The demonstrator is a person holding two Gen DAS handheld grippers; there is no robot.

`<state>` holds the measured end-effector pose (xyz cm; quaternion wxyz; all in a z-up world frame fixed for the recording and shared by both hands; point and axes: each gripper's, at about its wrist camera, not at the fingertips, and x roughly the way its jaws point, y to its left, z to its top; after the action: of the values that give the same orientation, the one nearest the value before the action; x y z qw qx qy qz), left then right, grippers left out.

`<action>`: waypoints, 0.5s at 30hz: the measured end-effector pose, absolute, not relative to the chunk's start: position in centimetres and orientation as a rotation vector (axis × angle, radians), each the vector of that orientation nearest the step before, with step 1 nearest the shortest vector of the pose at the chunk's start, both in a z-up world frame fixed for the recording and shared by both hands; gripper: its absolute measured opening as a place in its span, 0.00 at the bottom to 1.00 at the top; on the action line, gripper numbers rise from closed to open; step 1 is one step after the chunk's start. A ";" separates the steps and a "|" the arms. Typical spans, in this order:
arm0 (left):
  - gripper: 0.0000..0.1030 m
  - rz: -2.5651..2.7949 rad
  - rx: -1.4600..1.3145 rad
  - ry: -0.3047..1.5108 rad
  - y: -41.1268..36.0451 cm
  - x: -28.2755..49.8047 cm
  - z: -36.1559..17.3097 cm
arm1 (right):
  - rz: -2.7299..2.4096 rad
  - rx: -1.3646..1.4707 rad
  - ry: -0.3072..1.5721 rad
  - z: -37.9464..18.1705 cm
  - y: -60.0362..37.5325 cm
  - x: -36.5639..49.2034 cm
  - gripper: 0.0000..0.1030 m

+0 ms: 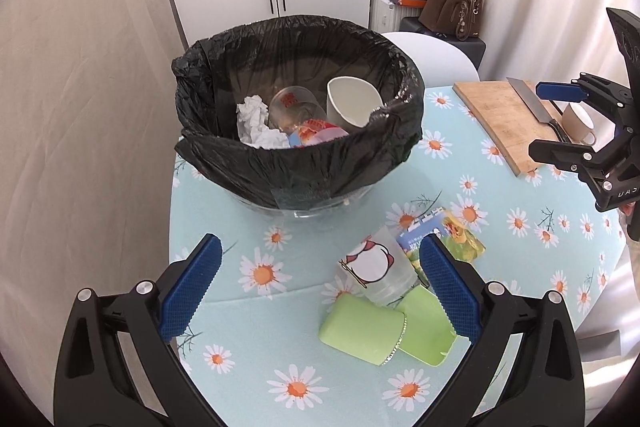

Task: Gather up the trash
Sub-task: 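Lower the right gripper onto the green-leaf snack bag and grasp it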

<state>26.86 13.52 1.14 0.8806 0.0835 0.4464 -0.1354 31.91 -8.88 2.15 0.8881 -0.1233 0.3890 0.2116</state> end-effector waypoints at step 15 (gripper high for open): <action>0.94 -0.299 0.104 0.984 14.1 22.3 -5.2 | 0.486 -0.304 0.936 -3.8 -9.4 30.0 0.86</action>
<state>22.31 14.06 -5.17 0.8695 0.0497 0.4702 -0.1429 29.99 -9.41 -3.83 0.8531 -0.1447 0.4450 0.2308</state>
